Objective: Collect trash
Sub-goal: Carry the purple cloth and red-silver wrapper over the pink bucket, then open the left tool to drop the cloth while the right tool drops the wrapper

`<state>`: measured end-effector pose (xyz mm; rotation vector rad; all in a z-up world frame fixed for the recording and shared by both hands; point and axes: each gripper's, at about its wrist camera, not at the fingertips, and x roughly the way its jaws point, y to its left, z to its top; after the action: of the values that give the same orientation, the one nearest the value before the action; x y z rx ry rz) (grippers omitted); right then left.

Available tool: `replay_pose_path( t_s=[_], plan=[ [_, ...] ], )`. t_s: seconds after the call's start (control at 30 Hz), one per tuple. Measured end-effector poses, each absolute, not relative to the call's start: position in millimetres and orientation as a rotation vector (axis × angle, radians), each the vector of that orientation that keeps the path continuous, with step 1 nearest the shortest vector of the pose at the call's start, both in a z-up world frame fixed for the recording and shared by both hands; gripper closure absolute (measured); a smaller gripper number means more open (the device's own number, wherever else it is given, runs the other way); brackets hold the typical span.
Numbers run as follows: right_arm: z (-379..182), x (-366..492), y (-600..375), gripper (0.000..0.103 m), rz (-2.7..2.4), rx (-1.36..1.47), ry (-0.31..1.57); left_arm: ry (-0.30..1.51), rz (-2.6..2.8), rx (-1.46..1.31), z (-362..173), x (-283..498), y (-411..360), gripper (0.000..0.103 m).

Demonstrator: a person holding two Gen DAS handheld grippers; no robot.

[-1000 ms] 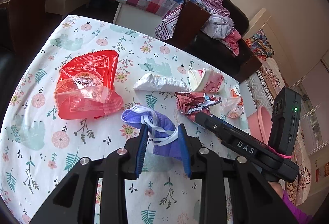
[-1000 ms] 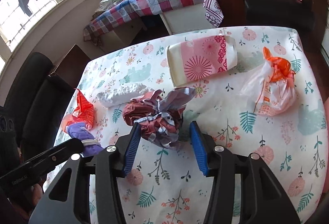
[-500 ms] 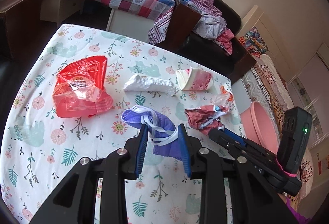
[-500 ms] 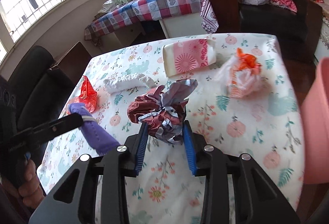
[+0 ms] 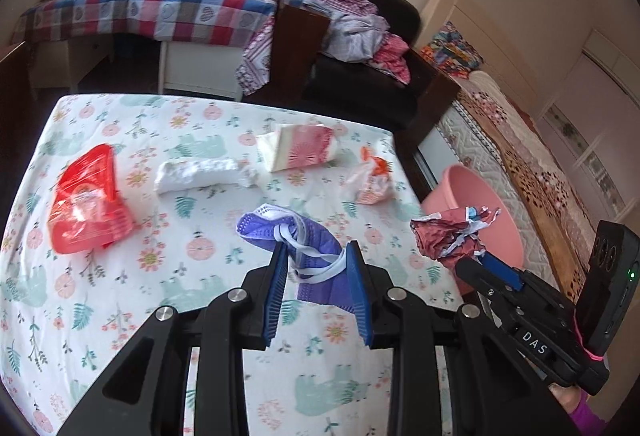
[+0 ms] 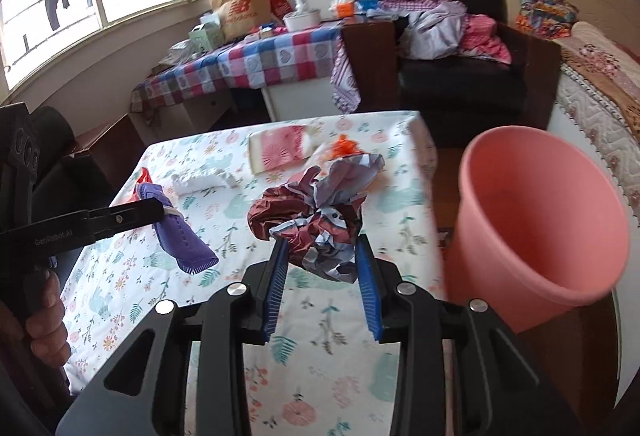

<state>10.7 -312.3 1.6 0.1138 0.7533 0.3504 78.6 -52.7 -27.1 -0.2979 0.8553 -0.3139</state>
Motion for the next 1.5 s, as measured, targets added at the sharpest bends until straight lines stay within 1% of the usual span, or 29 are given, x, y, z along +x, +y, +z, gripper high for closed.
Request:
replay_pose_path(
  t_s=[0.2, 0.53, 0.8, 1.17, 1.5],
  plan=[
    [6.1, 4.0, -352.6, 0.068, 0.245, 0.152, 0.726, 0.830, -0.408, -0.229, -13.2, 84.8, -96.7, 0.074],
    [-1.7, 2.4, -413.7, 0.068, 0.063, 0.213, 0.718, 0.788, -0.547, -0.147, 8.0, 102.0, -160.8, 0.074],
    [-8.9, 7.8, -438.8, 0.068, -0.022, 0.231, 0.728, 0.764, -0.626, -0.092, 16.0, 114.2, -206.5, 0.074],
    [-21.4, 10.4, -451.4, 0.068, -0.081, 0.237, 0.753, 0.778, -0.682, -0.062, 10.2, 136.6, -256.4, 0.074],
    [-34.0, 22.2, -455.0, 0.068, -0.108, 0.231, 0.783, 0.813, -0.683, 0.005, -13.1, 153.4, -294.9, 0.073]
  ],
)
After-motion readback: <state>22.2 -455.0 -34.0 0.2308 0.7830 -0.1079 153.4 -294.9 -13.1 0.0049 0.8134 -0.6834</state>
